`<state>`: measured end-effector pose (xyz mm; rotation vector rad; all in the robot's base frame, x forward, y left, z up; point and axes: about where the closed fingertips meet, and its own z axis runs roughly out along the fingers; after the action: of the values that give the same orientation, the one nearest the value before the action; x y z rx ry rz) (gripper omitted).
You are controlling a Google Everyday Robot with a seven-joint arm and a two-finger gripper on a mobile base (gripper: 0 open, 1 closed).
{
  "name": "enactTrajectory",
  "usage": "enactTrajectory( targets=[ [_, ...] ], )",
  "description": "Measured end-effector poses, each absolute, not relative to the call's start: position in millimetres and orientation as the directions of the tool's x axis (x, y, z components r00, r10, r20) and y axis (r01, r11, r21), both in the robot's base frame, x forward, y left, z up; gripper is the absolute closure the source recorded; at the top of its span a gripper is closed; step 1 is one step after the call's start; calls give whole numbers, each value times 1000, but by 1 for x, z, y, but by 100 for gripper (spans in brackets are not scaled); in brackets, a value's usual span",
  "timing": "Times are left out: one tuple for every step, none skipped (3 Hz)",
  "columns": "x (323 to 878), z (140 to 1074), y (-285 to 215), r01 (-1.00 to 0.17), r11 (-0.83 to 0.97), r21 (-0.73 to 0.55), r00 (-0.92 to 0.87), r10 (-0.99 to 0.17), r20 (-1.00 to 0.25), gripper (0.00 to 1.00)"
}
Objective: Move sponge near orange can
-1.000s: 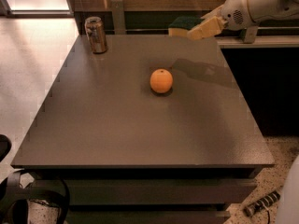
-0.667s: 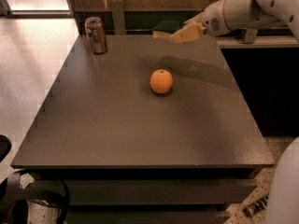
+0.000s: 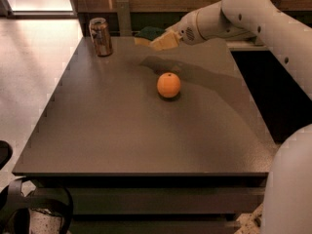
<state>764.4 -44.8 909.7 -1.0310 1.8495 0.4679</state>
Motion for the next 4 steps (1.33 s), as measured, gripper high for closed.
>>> enactTrajectory(
  targets=[
    [768,898,-16,-810,571,-132,-210,-493,-844,100],
    [777,883,14,-828,541,-149,-187,-516,-836,100],
    [796,863,41,-852,501,-151,-154,-515,-843,100],
    [803,853,45,-854,501,-141,-161,-512,-844,97]
  ],
)
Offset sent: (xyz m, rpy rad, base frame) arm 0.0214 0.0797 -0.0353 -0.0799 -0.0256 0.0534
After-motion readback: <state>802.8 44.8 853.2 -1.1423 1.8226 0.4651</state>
